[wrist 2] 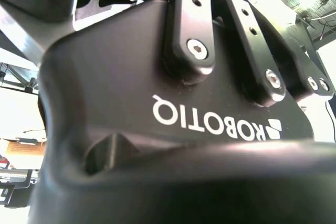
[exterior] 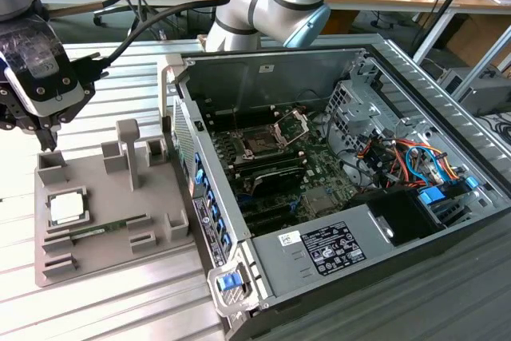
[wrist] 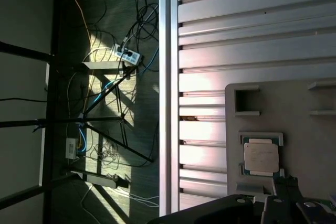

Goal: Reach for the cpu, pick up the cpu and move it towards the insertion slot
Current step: 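Reach for the cpu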

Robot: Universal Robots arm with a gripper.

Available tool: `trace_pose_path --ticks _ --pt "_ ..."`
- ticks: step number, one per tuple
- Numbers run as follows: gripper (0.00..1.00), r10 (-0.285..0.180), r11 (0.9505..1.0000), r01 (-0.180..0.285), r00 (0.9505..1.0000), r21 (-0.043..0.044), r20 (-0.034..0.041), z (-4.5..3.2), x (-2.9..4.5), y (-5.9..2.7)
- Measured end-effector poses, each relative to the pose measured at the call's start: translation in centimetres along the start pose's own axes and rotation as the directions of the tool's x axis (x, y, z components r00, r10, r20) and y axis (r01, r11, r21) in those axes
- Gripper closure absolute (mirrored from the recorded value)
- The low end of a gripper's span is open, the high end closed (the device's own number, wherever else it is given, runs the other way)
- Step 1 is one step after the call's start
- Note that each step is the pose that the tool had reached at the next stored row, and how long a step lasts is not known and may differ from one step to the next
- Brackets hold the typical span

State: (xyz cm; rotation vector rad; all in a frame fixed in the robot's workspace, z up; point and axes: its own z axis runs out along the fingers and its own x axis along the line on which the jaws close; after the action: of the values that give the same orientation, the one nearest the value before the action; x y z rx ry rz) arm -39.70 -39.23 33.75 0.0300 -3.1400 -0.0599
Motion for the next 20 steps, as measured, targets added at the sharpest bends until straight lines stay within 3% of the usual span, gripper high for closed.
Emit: trace_pose_path --ticks 9,11,15,17,20 --pt "0.89 0.000 1.0000 0.000 1.0000 0.0000 -0.0001 0.18 0.00 -0.01" --pt "0.89 0.000 1.0000 0.000 1.0000 0.0000 -0.0001 0.74 0.00 -0.03" --pt "0.89 0.000 1.0000 0.000 1.0000 -0.0001 0.0000 0.79 0.00 -0.03" --pt "0.89 0.000 1.0000 0.000 1.0000 0.0000 0.0000 2.24 0.00 -0.09" --pt "0.89 0.000 1.0000 0.000 1.0000 0.0000 0.0000 2.28 0.00 -0.09"
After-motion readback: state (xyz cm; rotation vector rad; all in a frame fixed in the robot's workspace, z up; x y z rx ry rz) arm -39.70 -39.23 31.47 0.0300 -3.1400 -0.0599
